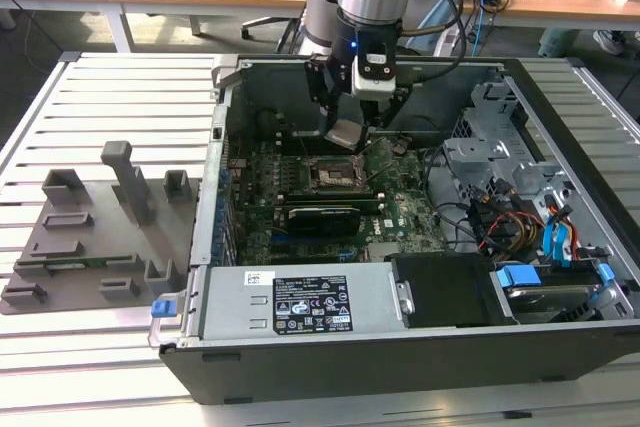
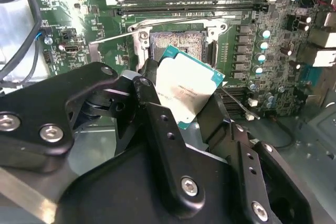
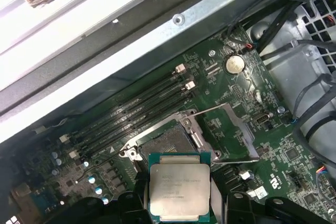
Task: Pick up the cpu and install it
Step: 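Place the cpu into insertion slot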
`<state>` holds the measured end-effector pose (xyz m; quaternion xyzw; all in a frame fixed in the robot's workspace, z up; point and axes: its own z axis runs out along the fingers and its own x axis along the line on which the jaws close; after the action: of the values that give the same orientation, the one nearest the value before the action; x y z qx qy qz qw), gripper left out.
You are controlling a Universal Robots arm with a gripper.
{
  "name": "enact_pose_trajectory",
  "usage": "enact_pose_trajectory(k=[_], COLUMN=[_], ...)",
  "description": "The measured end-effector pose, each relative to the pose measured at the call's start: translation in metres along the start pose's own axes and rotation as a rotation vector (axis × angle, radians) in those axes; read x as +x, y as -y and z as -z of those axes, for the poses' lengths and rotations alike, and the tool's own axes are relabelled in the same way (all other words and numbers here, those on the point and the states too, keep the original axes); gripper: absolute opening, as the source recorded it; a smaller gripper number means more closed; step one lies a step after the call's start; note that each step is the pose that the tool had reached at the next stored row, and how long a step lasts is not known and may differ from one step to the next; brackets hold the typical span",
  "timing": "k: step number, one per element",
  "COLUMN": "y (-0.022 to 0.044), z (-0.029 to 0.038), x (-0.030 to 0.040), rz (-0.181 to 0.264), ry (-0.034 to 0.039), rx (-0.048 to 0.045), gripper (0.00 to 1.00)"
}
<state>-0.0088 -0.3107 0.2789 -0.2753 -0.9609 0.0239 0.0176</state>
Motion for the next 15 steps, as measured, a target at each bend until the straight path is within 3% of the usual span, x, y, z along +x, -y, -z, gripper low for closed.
enact_pose_trajectory(k=[6,15], y=[0.0000,0.0000], z=[0.0000,0.0000], x=[0.0000,0.0000], rz=[-0.078,-0.142], ry=[-0.0030,-0.0055], rx=[0.0006,0.0009], gripper=[0.55,0.55])
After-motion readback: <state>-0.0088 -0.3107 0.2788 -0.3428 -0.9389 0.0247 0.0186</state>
